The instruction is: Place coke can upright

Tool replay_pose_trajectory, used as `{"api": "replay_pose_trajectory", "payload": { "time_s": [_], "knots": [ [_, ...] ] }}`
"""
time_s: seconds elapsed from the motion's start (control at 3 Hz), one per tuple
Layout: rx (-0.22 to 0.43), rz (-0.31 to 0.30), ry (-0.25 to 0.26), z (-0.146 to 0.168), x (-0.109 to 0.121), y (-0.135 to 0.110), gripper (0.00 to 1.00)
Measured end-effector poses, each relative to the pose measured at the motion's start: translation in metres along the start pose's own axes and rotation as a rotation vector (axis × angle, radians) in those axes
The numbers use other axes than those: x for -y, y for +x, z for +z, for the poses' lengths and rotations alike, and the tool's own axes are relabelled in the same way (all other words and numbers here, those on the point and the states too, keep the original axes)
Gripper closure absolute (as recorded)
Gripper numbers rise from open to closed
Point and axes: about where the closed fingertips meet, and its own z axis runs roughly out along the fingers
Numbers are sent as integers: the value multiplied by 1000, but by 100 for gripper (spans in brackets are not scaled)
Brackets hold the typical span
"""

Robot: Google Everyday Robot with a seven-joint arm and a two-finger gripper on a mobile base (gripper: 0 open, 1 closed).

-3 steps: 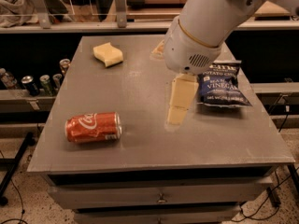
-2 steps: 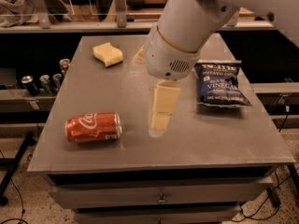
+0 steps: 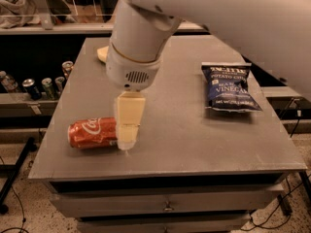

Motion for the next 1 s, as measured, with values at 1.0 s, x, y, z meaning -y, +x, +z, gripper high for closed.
{"api": "replay_pose_trajectory", "payload": {
  "time_s": [1.0],
  "knots": [
    [-111, 63, -2, 38, 16, -49, 0]
  ]
}}
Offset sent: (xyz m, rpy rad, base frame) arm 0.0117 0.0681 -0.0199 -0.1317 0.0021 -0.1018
